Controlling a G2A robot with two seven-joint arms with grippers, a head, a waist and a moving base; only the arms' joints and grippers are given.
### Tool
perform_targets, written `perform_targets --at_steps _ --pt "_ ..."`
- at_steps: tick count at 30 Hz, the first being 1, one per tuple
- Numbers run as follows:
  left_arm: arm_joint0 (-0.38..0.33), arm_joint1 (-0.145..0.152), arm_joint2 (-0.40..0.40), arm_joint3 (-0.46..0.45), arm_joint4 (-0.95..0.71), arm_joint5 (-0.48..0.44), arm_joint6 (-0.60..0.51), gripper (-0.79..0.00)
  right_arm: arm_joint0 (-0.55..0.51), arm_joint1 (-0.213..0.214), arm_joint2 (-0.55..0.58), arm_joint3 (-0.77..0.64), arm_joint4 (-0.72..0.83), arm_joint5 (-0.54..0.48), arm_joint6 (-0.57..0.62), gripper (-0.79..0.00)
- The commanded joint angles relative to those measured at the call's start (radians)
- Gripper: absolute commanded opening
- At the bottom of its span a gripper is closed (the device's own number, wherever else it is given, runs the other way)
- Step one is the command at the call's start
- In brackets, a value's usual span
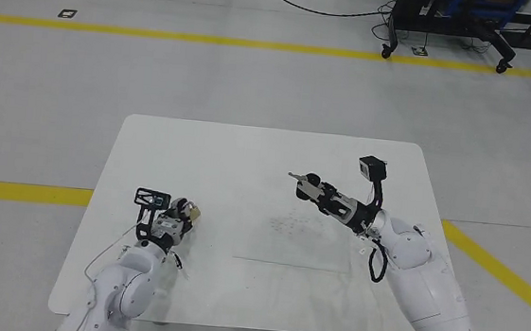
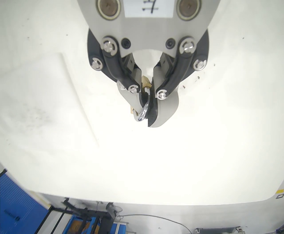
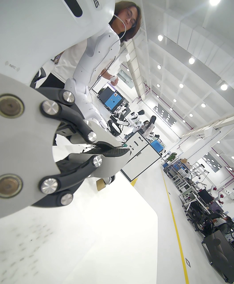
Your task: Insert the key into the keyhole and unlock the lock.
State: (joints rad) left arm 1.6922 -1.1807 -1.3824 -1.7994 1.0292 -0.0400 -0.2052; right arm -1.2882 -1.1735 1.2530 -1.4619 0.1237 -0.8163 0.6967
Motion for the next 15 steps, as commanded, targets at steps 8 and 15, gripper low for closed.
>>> perform_targets --at_steps 8,15 --pt "-0.033 -0.021 -0.034 0.043 -0.731 -0.29 0.063 -0.785 0.0 0.0 0.0 0.0 0.0 0.0 0.0 -0.785" --pt "-0.028 -0.029 -0.015 0.042 -0.878 -0.276 0.069 -0.785 0.0 0.0 0.0 0.0 0.0 0.0 0.0 -0.785"
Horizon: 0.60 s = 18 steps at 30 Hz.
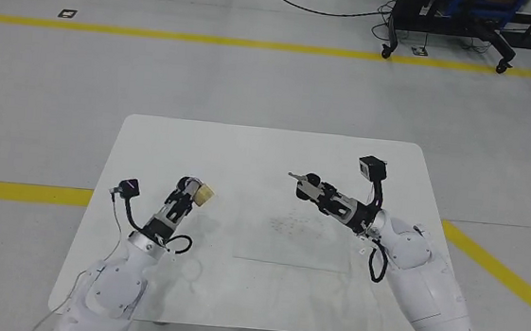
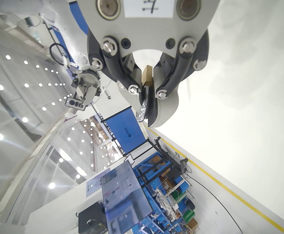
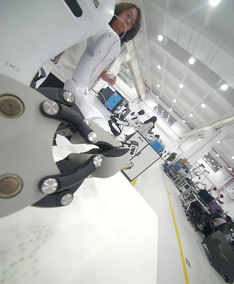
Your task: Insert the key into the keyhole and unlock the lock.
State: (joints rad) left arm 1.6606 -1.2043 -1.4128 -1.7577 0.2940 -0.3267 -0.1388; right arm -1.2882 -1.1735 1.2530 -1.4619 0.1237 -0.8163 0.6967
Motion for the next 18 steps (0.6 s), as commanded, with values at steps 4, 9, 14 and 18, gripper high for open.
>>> perform_targets --at_steps 4,9,14,18 --pt "-0.068 -0.022 0.048 0.053 -0.685 0.234 -0.176 -0.785 -0.013 -0.007 -0.023 0.003 0.025 0.004 -0.052 -0.785" --pt "-0.232 -0.034 0.082 0.179 -1.078 0.627 -0.365 -0.785 -0.014 -0.025 -0.069 0.025 -0.097 -0.015 -0.194 -0.785" --pt "-0.354 -0.039 0.13 0.266 -1.125 0.787 -0.429 -0.785 -0.016 -0.03 -0.073 0.016 -0.182 0.015 -0.259 -0.785" --pt "-0.354 -0.039 0.13 0.266 -1.125 0.787 -0.429 -0.785 -0.016 -0.03 -0.073 0.016 -0.182 0.015 -0.259 -0.785"
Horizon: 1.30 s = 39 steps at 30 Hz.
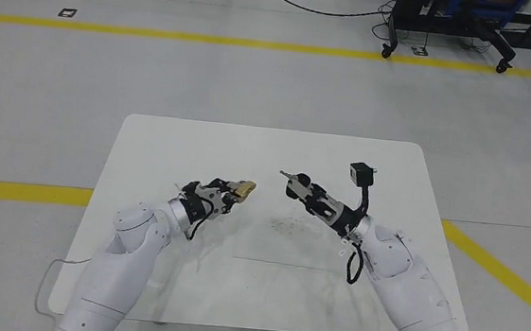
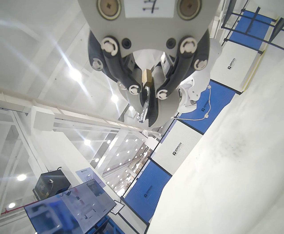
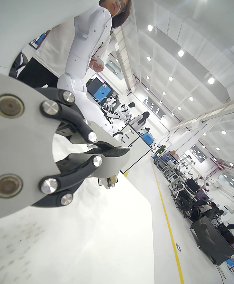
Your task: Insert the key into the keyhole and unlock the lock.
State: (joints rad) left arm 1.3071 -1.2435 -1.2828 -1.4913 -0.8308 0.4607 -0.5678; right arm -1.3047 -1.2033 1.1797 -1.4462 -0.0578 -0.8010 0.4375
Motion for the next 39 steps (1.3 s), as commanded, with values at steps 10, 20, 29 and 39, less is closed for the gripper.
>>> perform_targets --at_steps 10,20,29,39 --pt "0.014 -0.009 0.028 -0.02 -0.083 0.057 0.071 -0.785 0.0 0.013 0.05 -0.06 -0.144 0.021 0.014 -0.785" --pt "-0.112 -0.003 0.055 -0.132 0.012 0.195 0.124 -0.785 -0.109 0.064 0.315 -0.371 -0.604 0.01 0.047 -0.785" --pt "-0.112 -0.003 0.055 -0.132 0.012 0.195 0.124 -0.785 -0.109 0.064 0.315 -0.371 -0.604 0.01 0.047 -0.785" --pt "-0.203 0.017 0.068 -0.117 0.083 0.417 0.043 -0.785 -0.004 0.072 0.246 -0.48 -1.012 -0.202 0.024 -0.785"
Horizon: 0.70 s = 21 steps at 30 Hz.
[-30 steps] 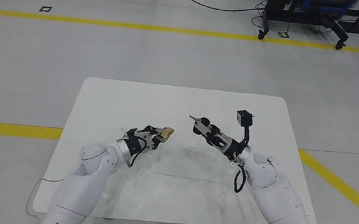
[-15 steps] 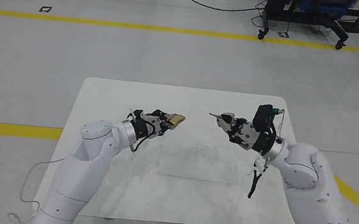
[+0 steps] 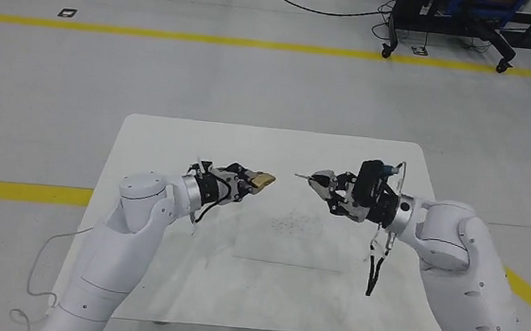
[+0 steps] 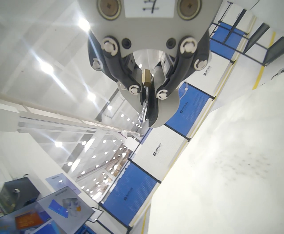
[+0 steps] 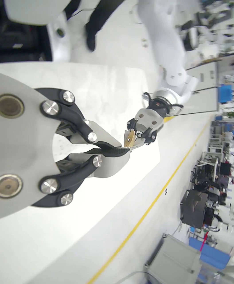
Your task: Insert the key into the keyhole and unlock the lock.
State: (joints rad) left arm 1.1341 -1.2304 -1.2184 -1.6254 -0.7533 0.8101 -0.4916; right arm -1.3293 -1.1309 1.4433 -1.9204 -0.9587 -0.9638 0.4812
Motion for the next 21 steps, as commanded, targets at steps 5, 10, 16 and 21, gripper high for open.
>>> perform_targets --at_steps 5,10,16,21 --pt "-0.146 0.015 0.051 0.107 0.046 0.202 -0.126 -0.785 0.087 0.006 -0.095 -0.082 -0.499 -0.048 -0.124 -0.785" --pt "-0.211 0.016 0.096 0.198 -0.001 0.202 -0.178 -0.785 0.087 0.013 -0.171 -0.114 -0.792 0.015 -0.215 -0.785" --pt "-0.243 0.003 0.109 0.247 -0.084 0.189 -0.123 -0.785 0.045 0.013 -0.221 -0.15 -0.918 0.113 -0.115 -0.785" --pt "-0.246 -0.006 0.123 0.252 -0.119 0.166 -0.064 -0.785 0.031 0.01 -0.245 -0.182 -0.92 0.139 -0.046 -0.785"
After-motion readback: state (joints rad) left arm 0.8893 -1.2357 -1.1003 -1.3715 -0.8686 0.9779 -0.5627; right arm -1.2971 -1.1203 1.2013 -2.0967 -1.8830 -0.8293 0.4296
